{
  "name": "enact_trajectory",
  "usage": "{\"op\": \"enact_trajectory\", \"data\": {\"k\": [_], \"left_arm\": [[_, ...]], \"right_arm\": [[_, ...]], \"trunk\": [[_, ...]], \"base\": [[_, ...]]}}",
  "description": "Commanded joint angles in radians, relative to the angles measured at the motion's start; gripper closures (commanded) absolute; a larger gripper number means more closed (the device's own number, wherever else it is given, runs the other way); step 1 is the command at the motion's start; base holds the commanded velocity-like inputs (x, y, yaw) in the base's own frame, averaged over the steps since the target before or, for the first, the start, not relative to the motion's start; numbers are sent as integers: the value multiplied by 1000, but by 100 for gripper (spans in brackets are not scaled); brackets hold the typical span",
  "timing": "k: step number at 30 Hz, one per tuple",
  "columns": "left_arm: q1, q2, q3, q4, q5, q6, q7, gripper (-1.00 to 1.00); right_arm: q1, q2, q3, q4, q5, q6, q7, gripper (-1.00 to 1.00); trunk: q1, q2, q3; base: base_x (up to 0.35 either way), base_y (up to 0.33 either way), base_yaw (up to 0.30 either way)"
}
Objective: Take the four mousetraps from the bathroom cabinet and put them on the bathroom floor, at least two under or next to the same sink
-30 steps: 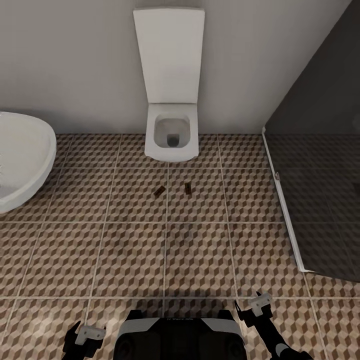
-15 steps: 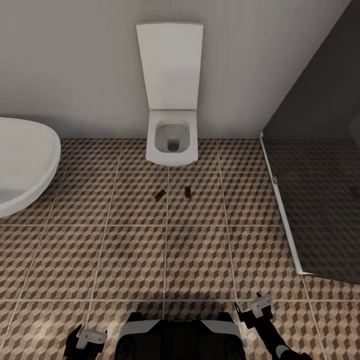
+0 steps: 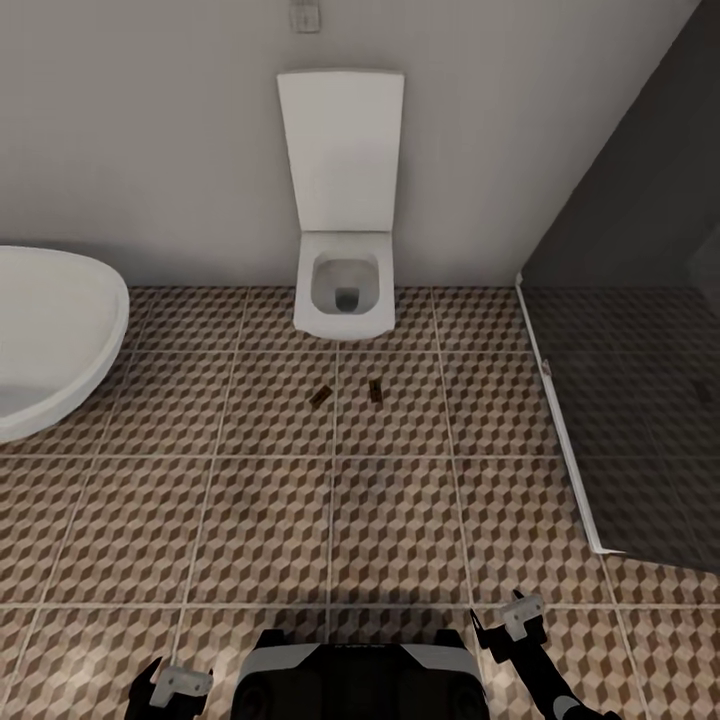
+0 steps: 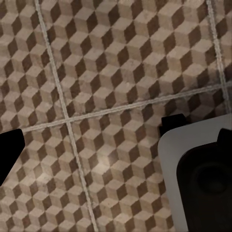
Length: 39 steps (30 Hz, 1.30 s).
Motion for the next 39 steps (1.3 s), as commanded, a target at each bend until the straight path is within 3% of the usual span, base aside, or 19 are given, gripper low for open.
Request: {"op": "enact_trajectory", "data": {"k": [1,39], "left_arm": [[1,-1,-9,3,1,-4,7,-100],[4,-2,-9,3,1,0,9,-100]], "right_arm": [[0,0,9,0,-3,-2,-6,-100],[8,3,9,0,-3,-2,-6,-100]], "trunk": [[-4,7,4],[-149,273,184]], "base": [[0,0,0],[0,0,0]]}}
